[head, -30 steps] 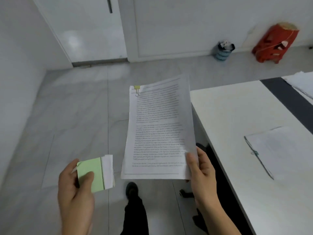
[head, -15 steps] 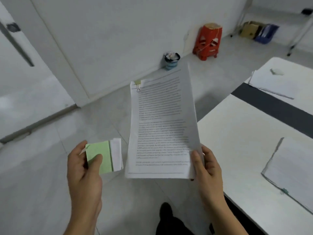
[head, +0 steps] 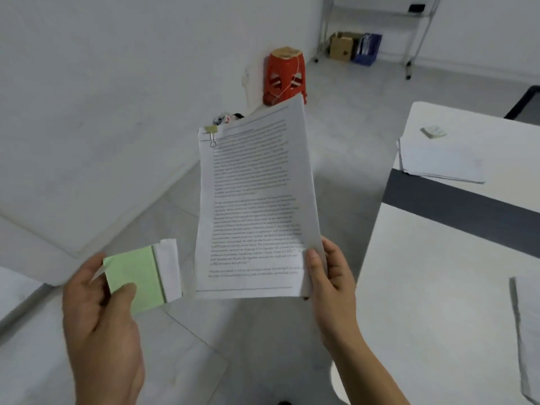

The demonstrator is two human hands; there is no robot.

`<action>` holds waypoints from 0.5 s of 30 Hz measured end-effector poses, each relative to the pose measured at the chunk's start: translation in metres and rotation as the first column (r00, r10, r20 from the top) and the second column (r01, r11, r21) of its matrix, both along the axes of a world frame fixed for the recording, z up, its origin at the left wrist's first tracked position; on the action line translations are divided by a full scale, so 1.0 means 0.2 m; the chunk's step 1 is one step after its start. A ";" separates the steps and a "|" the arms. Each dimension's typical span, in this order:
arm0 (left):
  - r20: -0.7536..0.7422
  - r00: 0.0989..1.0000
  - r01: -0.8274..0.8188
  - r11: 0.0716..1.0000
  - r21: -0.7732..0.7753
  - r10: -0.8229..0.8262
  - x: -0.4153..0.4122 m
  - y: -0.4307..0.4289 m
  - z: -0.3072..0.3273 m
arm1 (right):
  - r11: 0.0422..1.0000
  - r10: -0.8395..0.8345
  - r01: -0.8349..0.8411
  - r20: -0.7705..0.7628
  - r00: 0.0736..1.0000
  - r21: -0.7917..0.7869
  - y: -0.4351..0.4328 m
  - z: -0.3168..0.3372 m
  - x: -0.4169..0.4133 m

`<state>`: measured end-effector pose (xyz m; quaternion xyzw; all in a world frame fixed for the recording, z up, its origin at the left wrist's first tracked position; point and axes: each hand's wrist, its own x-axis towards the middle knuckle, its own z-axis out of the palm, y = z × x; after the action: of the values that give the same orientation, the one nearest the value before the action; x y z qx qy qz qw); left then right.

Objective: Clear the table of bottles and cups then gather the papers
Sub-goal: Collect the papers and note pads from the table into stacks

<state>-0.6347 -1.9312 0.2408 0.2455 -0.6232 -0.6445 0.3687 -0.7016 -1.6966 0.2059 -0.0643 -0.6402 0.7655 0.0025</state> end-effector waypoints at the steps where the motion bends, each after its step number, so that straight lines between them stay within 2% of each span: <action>1: 0.004 1.000 0.010 1.000 0.010 -0.010 -0.11 -0.07 -0.03 | 1.000 -0.011 0.011 0.000 1.000 0.005 -0.06 -0.01 -0.09; 5: 0.011 0.997 0.078 0.995 0.066 -0.079 -0.63 -0.33 -0.14 | 0.995 -0.093 0.093 0.001 0.996 0.030 -0.28 -0.06 -0.45; 9: -0.028 0.957 0.288 0.945 0.155 -0.287 -1.22 -0.45 -0.14 | 0.965 -0.255 0.254 0.012 0.967 0.064 -0.43 -0.06 -0.80; 12: -0.051 0.876 0.481 0.864 0.150 -0.479 -1.63 -0.41 -0.05 | 0.903 -0.421 0.420 -0.009 0.907 0.090 -0.44 0.00 -1.02; 15: -0.051 0.747 0.663 0.736 0.136 -0.663 -2.01 -0.28 0.00 | 0.795 -0.603 0.600 0.003 0.798 0.090 -0.39 0.03 -1.14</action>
<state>-1.0376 -1.9866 0.2407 0.0340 -0.6213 -0.7769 0.0962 -0.9292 -1.7749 0.2116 -0.2761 -0.6184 0.6962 0.2382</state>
